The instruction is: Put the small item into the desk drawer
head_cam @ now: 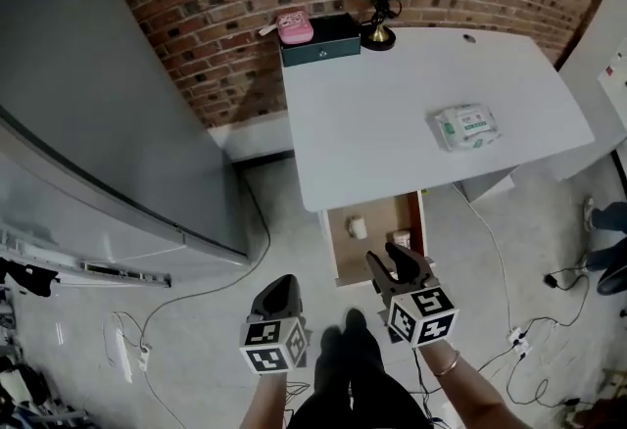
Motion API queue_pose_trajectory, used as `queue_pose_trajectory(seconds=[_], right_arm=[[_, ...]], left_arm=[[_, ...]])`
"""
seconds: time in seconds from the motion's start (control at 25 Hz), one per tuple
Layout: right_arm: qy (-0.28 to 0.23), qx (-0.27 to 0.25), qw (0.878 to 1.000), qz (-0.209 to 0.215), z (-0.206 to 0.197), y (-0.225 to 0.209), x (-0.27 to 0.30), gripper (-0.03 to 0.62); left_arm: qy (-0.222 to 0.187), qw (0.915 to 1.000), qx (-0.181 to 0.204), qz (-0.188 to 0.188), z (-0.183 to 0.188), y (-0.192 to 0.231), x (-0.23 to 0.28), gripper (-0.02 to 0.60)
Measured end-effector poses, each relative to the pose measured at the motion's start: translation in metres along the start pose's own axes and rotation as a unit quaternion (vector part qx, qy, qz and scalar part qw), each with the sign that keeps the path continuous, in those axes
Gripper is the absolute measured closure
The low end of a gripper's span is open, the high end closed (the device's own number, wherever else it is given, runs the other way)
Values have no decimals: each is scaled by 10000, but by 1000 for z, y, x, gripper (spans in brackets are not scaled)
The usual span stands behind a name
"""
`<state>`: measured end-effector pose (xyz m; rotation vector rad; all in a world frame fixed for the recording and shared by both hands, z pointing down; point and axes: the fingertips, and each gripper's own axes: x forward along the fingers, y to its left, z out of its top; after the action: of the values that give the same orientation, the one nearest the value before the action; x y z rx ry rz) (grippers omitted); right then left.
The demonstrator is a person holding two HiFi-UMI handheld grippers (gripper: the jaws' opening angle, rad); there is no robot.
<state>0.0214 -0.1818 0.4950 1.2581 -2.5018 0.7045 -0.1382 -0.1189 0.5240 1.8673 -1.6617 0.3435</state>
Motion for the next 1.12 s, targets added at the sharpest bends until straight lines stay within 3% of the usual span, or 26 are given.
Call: queue_pose_trajectory(seconds=[0.32,0.8,1.12], right_arm=[[-546,44,9985,-84,35,29,-72,465],[-934,81,9945,-469,46,51,-149,585],[-1004,135,9938,-448,41,60,-181,588]], left_arm=[[-167,9983,422,-374,20,-31,-29,560],[-471,9926,703,-865,39,-69,-73,560],[-566,9892,884,-1023,42,-89,-95,560]])
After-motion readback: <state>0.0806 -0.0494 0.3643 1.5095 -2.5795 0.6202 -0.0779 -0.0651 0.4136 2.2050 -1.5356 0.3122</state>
